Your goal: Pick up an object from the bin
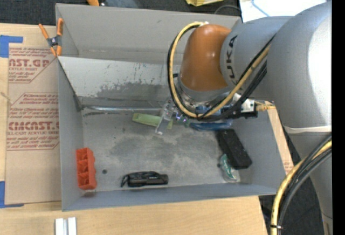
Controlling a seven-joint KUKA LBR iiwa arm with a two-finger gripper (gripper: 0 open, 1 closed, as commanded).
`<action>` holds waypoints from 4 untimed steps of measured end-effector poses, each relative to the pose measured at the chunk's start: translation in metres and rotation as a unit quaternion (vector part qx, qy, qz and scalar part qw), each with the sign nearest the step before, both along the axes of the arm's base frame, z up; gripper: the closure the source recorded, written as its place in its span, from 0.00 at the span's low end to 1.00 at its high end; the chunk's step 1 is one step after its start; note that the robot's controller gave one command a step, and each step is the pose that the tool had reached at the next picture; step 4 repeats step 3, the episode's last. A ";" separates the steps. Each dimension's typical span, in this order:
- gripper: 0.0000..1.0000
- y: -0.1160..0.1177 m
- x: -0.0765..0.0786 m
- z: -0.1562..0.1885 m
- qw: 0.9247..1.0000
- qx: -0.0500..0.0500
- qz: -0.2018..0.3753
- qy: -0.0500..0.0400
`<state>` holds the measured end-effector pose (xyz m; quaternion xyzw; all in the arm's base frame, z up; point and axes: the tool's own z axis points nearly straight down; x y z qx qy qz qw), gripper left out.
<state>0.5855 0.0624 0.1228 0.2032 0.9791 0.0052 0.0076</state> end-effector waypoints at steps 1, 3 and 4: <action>1.00 0.000 0.000 0.015 1.000 0.000 0.000 -0.001; 1.00 0.000 0.000 0.040 1.000 0.001 0.000 -0.001; 1.00 0.000 0.000 0.040 1.000 0.001 0.000 -0.001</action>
Offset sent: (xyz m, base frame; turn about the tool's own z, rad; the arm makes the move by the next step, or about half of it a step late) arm 0.0004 0.0003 0.0141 -0.0005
